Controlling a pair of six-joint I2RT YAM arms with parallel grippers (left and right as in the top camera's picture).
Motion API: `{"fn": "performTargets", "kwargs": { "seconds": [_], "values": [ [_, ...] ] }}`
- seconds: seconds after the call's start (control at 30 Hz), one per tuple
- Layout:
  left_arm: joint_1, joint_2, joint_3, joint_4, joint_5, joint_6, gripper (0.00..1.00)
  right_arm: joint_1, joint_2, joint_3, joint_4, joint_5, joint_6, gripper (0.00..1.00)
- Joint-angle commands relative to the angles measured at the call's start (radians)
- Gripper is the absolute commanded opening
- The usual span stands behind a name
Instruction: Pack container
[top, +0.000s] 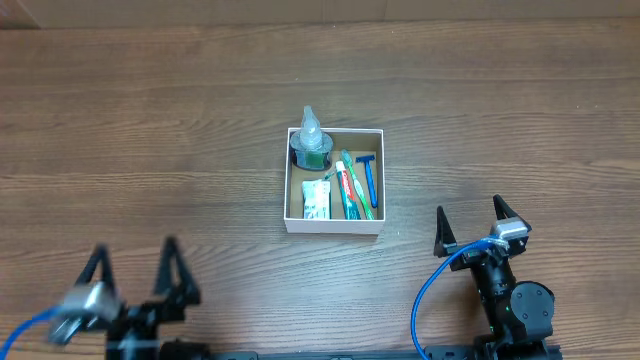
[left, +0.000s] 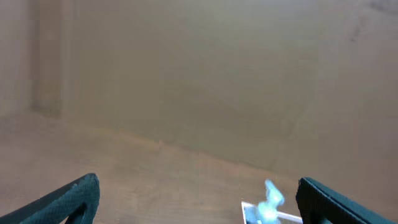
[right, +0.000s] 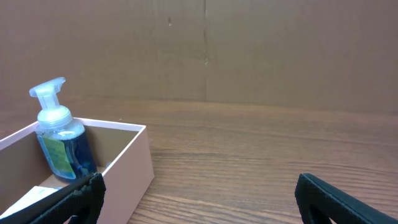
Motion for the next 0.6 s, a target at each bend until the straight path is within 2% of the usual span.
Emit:
{"fn": "performTargets", "kwargs": {
  "seconds": [0.0,0.17,0.23,0.57],
  "values": [
    [0.006,-0.009,-0.224,0.205,0.177,0.232,1.00,-0.008,-0.012,-0.010,0.007,0.005,-0.003,1.00],
    [0.006,-0.009,-0.513,0.470,0.198,0.242,1.00,-0.008,-0.012,-0.010,0.007,0.005,-0.003,1.00],
    [0.006,-0.009,-0.578,0.528,0.192,0.242,1.00,-0.008,-0.012,-0.010,0.007,0.005,-0.003,1.00],
    [0.056,-0.009,-0.628,0.459,0.166,0.243,1.00,-0.008,-0.012,-0.010,0.007,0.005,-0.003,1.00]
  ]
}}
